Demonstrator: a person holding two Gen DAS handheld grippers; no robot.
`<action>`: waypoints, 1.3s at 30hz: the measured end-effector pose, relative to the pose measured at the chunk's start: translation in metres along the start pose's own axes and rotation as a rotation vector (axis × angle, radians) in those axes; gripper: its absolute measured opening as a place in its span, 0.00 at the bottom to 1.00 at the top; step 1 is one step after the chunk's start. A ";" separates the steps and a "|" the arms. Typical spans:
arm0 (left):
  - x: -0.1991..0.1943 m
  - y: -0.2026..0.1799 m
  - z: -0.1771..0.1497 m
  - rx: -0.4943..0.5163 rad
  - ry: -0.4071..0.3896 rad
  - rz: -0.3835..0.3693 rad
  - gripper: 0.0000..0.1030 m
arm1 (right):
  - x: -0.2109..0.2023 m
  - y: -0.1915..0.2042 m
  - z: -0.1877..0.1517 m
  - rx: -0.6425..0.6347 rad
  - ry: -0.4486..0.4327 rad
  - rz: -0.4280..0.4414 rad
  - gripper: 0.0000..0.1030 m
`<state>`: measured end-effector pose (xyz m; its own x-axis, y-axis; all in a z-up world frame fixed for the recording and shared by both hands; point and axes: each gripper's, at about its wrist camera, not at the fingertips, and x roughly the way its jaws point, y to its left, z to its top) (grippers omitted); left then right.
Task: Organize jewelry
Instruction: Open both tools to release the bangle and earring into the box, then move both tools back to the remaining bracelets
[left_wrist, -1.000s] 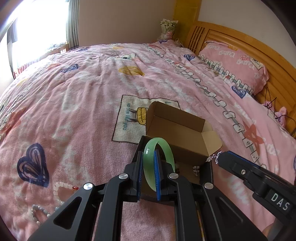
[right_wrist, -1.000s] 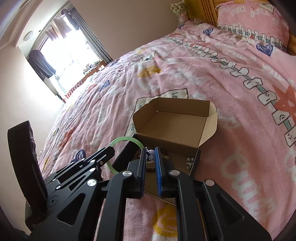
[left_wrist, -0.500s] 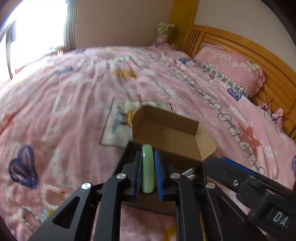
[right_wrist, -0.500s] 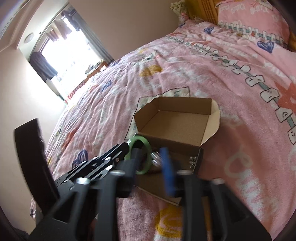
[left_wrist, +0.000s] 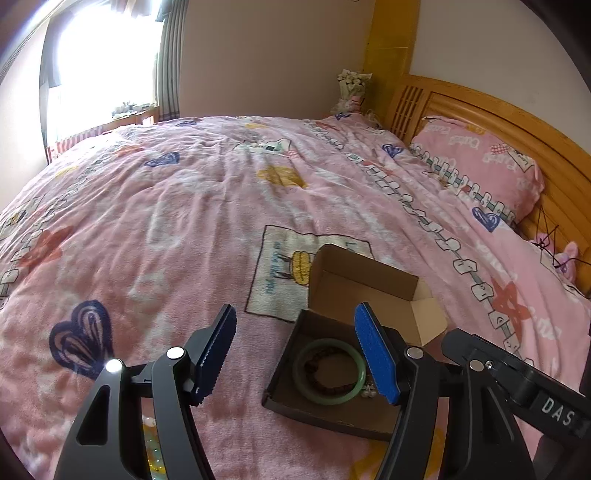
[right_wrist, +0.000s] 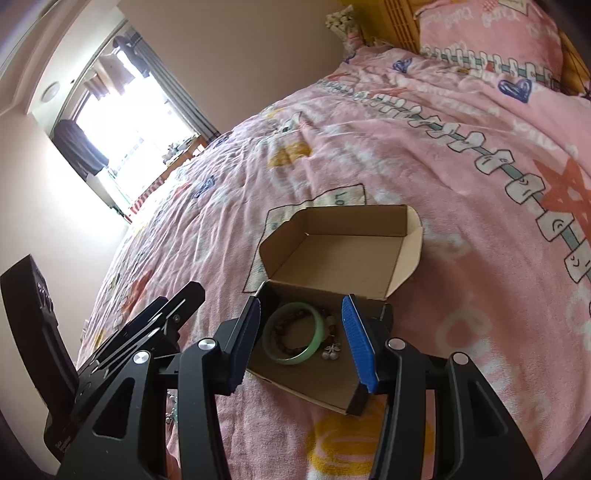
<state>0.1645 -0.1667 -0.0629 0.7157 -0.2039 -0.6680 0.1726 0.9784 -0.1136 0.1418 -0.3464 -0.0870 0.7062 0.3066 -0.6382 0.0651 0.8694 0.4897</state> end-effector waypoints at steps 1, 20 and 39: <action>-0.001 0.003 0.000 -0.009 0.001 0.002 0.65 | 0.001 0.002 -0.001 -0.002 0.004 0.001 0.45; -0.083 0.123 0.014 -0.245 -0.028 0.073 0.65 | 0.024 0.094 -0.028 -0.152 0.092 0.126 0.45; -0.058 0.226 -0.091 -0.329 0.329 0.224 0.65 | 0.096 0.165 -0.094 -0.317 0.334 0.115 0.45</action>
<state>0.1000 0.0691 -0.1164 0.4510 -0.0183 -0.8923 -0.2205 0.9665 -0.1313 0.1546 -0.1369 -0.1233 0.4272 0.4708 -0.7719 -0.2560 0.8818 0.3961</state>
